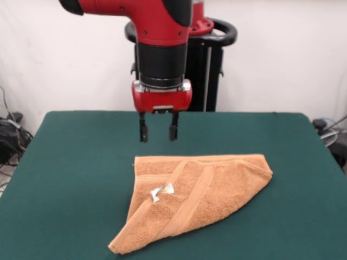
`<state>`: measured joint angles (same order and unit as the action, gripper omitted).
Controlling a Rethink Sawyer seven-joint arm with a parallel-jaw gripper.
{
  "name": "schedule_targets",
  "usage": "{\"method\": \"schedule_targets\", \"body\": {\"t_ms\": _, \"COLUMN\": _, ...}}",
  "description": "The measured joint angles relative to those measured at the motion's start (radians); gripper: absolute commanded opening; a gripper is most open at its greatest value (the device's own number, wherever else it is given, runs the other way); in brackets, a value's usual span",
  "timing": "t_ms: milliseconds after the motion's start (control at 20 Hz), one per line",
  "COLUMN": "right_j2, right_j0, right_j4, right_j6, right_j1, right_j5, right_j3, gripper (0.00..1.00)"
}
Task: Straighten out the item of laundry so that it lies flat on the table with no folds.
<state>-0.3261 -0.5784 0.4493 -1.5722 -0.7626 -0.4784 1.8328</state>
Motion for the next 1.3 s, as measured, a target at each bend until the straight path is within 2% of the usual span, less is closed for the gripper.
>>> {"method": "schedule_targets", "body": {"t_ms": 450, "right_j2": 0.000, "right_j0": 0.004, "right_j4": 0.009, "right_j6": 0.000, "right_j1": 0.023, "right_j5": 0.133, "right_j3": 0.081, "gripper": 1.00}}
{"method": "schedule_targets", "body": {"t_ms": 950, "right_j2": 0.003, "right_j0": -0.002, "right_j4": 0.009, "right_j6": 0.000, "right_j1": 0.062, "right_j5": 0.169, "right_j3": 0.115, "gripper": 1.00}}
{"method": "schedule_targets", "body": {"t_ms": 1300, "right_j2": 0.064, "right_j0": 0.033, "right_j4": 0.008, "right_j6": -0.001, "right_j1": 0.087, "right_j5": 0.226, "right_j3": 0.128, "gripper": 1.00}}
